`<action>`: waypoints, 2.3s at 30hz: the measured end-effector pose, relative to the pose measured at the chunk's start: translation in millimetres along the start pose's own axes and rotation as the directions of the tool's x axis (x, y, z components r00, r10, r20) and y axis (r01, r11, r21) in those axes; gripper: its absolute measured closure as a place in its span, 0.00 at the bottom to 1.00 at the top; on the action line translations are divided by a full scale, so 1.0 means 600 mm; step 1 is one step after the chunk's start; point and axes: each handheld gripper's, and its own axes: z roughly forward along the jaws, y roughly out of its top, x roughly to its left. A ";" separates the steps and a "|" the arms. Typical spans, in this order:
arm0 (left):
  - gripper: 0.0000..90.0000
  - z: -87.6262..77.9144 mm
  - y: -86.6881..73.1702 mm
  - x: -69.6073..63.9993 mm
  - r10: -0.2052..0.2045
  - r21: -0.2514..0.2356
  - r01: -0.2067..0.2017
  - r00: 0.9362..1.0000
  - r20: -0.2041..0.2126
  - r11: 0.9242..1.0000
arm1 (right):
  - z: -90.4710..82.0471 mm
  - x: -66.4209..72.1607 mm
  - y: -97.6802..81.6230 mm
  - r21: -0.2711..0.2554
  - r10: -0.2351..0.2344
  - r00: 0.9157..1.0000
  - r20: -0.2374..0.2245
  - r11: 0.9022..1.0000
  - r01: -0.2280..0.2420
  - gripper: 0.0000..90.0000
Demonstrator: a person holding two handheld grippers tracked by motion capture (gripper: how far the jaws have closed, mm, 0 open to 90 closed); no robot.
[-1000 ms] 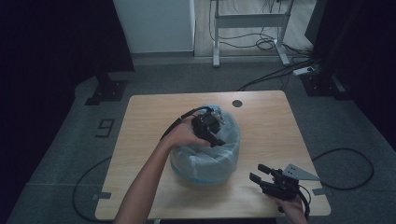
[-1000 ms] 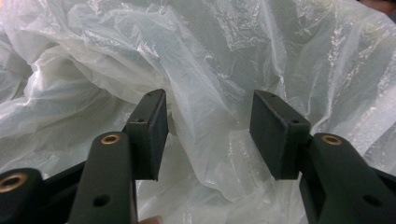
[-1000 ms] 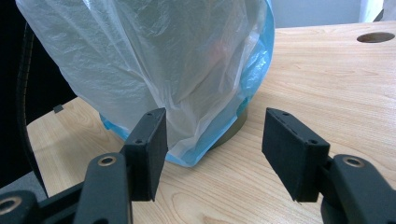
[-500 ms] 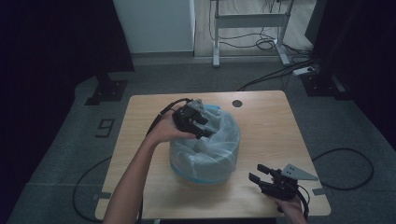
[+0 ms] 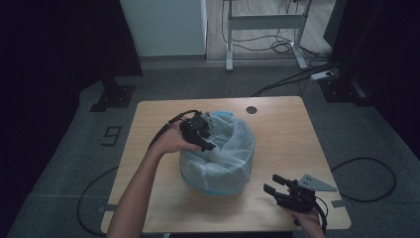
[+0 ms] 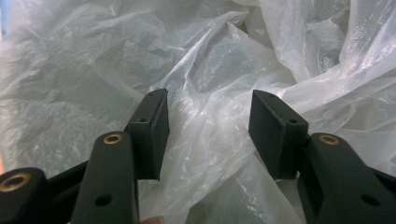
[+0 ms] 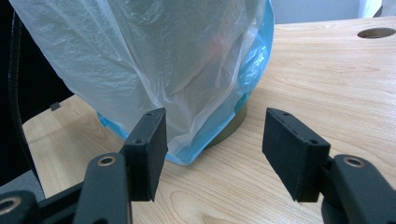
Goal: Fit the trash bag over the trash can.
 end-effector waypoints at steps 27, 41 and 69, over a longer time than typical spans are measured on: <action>0.37 -0.064 -0.051 -0.031 -0.103 -0.321 0.073 0.991 -0.079 0.944 | -0.006 -0.006 0.001 -0.005 0.010 1.000 0.029 1.000 -0.009 0.42; 0.37 -0.100 -0.138 -0.075 -0.179 -0.468 0.110 0.978 -0.105 0.877 | -0.007 -0.007 -0.002 0.006 -0.005 0.999 0.050 1.000 0.004 0.42; 0.37 -0.078 -0.319 -0.164 -0.282 -0.548 0.149 0.945 -0.166 0.823 | -0.001 -0.014 -0.015 0.040 -0.001 0.998 0.067 0.999 -0.001 0.42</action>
